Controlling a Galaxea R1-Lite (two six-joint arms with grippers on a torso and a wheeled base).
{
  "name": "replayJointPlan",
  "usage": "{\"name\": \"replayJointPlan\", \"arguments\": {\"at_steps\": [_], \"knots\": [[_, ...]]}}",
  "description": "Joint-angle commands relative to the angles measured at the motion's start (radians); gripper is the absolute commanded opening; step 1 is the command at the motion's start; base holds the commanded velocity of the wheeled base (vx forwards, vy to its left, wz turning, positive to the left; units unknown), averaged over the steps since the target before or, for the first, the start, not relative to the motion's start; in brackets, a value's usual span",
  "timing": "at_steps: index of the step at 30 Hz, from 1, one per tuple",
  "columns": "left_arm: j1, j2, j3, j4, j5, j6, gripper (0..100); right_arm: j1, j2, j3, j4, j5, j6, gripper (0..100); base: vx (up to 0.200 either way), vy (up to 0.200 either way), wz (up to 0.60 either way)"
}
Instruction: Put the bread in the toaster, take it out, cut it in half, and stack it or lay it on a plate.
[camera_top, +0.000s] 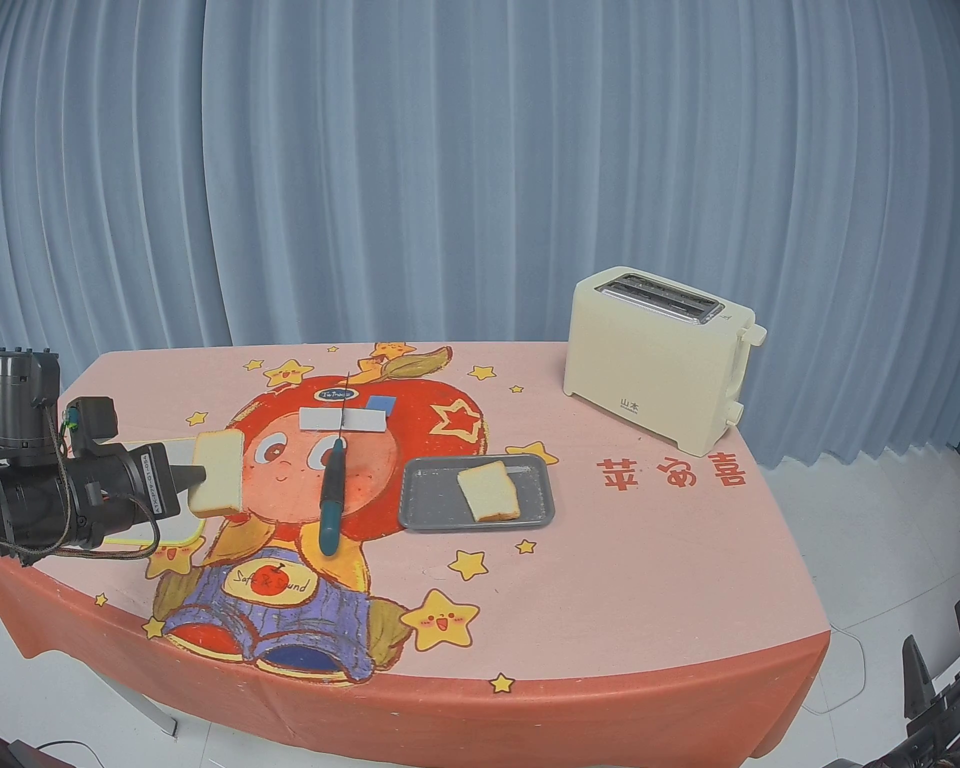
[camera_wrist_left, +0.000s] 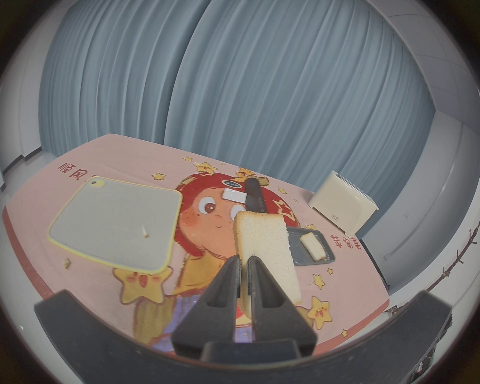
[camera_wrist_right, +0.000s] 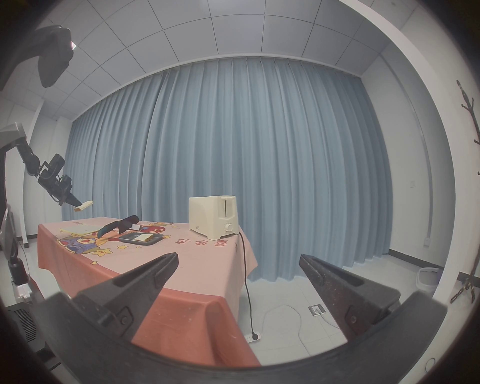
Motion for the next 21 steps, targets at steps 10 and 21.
{"name": "replayJointPlan", "arguments": {"at_steps": [10,21], "knots": [[-0.003,-0.007,-0.001,0.000,-0.004,-0.001,0,0.000,-0.016,0.017,0.000,0.000,0.000,100,0.000,0.000,0.00],[-0.010,-0.010,0.003,0.004,-0.007,-0.008,0,0.000,-0.016,0.017,0.000,0.000,0.000,100,0.000,0.000,0.00]]}}
